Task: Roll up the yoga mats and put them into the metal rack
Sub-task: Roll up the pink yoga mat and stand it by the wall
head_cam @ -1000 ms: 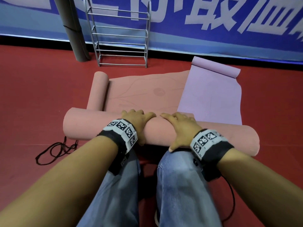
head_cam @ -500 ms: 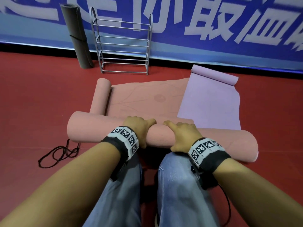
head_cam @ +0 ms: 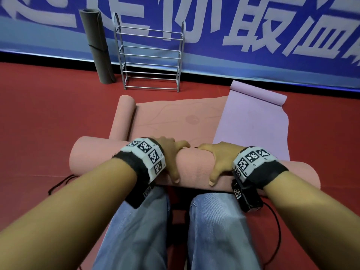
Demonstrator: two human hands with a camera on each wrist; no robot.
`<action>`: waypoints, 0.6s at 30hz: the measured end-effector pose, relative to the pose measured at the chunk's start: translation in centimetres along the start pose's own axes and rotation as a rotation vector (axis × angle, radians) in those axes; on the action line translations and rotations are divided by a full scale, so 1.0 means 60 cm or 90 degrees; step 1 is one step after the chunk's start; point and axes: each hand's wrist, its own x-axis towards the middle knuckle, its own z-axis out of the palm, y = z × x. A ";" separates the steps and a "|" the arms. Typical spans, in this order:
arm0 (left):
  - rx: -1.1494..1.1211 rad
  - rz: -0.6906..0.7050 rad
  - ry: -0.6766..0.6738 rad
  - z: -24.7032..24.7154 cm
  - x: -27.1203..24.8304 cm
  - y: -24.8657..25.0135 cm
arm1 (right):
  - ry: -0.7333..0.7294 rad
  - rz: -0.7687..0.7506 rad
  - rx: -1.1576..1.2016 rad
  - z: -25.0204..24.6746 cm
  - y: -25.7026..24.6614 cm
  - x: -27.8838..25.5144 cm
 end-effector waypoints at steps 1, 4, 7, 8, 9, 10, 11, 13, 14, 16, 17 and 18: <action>0.091 -0.007 0.062 0.010 -0.005 0.008 | -0.008 0.005 0.013 -0.001 0.003 0.007; 0.185 -0.015 0.113 0.042 -0.013 0.028 | -0.038 0.019 0.065 -0.003 0.011 0.025; 0.177 -0.036 0.118 0.063 -0.002 0.029 | -0.069 0.025 0.095 0.010 0.016 0.038; 0.174 -0.040 0.121 0.063 0.002 0.028 | -0.070 0.026 0.110 0.015 0.019 0.040; 0.171 -0.041 0.124 0.061 0.004 0.027 | -0.065 0.023 0.121 0.020 0.023 0.041; 0.168 -0.041 0.129 0.059 0.006 0.027 | -0.053 0.017 0.123 0.023 0.027 0.041; 0.163 -0.040 0.132 0.057 0.007 0.028 | -0.036 0.007 0.112 0.025 0.028 0.038; 0.149 -0.037 0.138 0.053 0.009 0.026 | 0.002 -0.004 0.070 0.030 0.029 0.028; 0.142 -0.034 0.138 0.050 0.012 0.025 | 0.019 -0.005 0.047 0.033 0.029 0.023; 0.114 -0.028 0.117 0.039 0.018 0.020 | 0.044 -0.005 -0.008 0.039 0.027 0.011; 0.093 -0.025 0.100 0.034 0.022 0.017 | 0.052 -0.005 -0.041 0.044 0.023 0.005; 0.070 -0.024 0.080 0.028 0.026 0.013 | 0.060 -0.003 -0.070 0.051 0.019 0.001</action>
